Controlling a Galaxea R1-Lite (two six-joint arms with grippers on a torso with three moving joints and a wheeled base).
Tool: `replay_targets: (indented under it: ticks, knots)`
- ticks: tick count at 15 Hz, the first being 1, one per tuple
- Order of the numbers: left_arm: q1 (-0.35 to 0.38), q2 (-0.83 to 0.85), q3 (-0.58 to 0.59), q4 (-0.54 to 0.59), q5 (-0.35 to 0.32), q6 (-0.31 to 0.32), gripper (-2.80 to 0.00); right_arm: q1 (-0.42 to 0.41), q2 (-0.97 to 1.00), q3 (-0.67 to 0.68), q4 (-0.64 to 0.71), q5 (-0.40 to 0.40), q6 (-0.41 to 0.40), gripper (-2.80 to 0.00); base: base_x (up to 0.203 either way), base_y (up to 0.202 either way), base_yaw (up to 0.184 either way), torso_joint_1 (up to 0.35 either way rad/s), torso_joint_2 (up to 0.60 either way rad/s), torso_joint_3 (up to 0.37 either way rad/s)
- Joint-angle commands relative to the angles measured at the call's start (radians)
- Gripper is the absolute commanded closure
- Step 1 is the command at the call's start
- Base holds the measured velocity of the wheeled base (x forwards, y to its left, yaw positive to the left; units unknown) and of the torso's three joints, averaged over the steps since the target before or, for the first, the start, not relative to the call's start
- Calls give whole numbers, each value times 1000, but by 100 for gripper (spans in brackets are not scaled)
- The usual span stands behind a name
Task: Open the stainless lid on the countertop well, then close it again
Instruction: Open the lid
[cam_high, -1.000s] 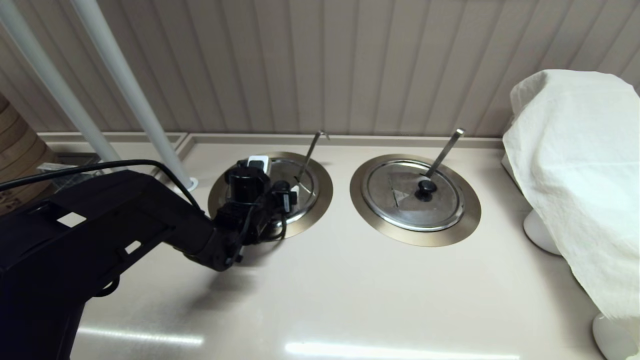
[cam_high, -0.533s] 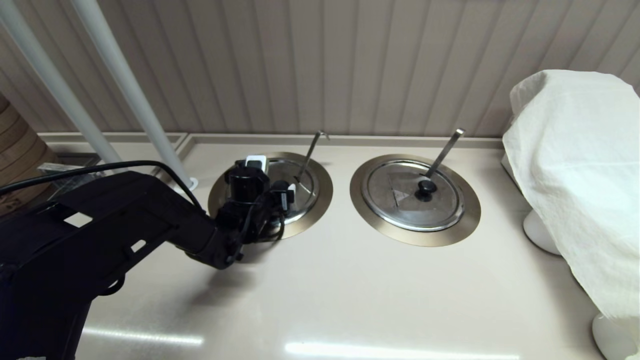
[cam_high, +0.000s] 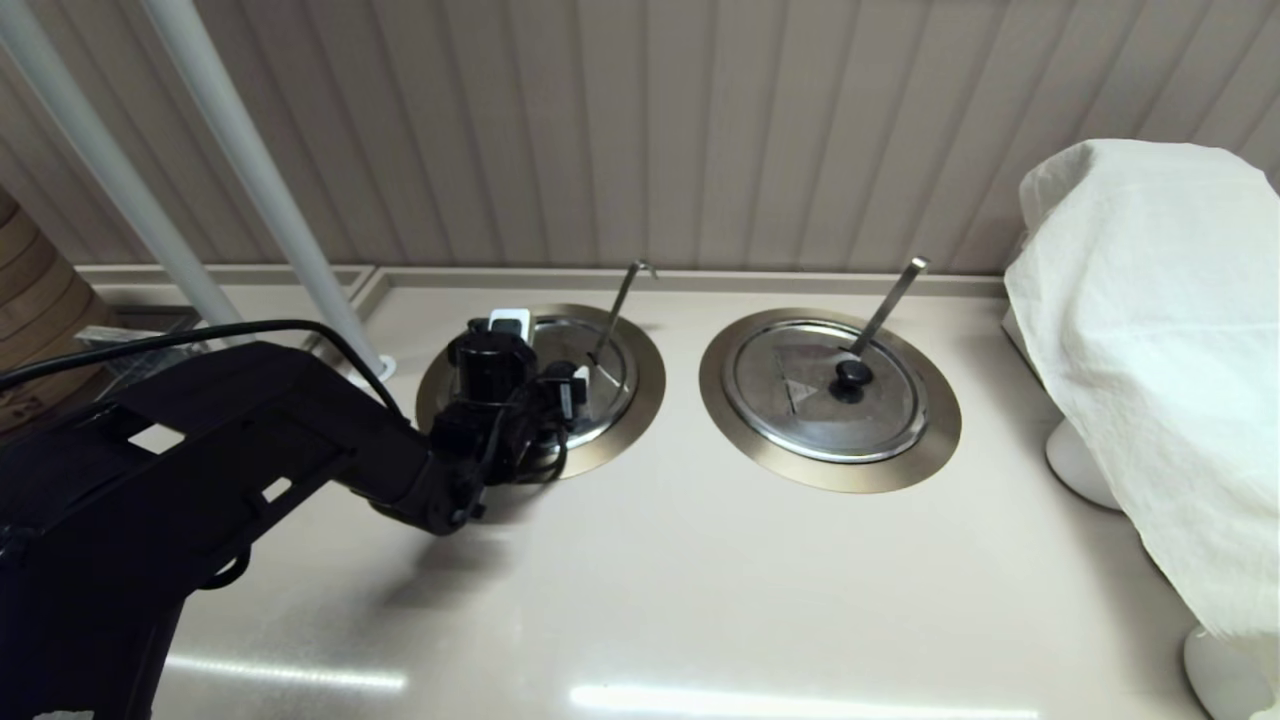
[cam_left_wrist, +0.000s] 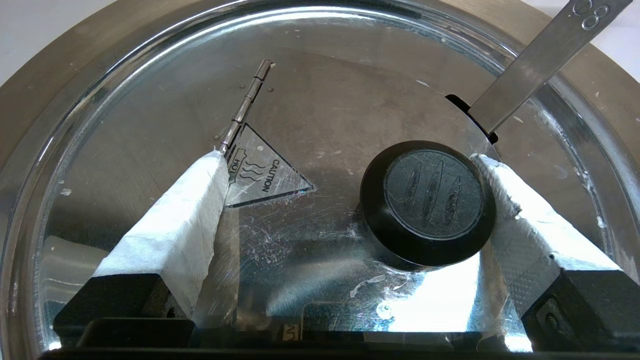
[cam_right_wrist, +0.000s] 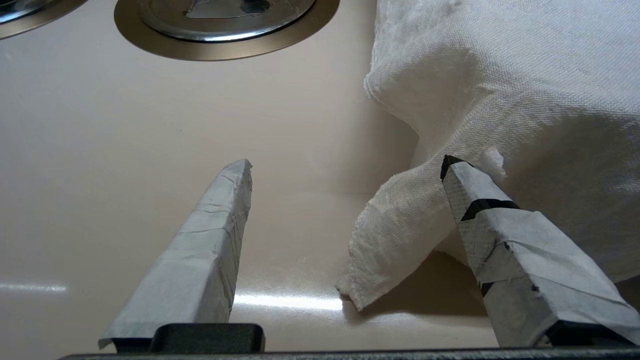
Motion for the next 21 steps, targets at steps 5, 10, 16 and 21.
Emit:
replay_targets:
  ticks: [5,10,16,21]
  knots:
    - [1,-34,1,-6,4,-6,-280,0,0,0,0,0,0,-280,0,0,0,0,0,0]
    - [8,-38,-1,-6,4,-6,-280,0,0,0,0,0,0,-280,0,0,0,0,0,0]
    - [26,-59,-10,-6,4,-8,-280,0,0,0,0,0,0,-280,0,0,0,0,0,0]
    - [51,-63,-16,-6,-4,-10,-280,0,0,0,0,0,0,-280,0,0,0,0,0,0]
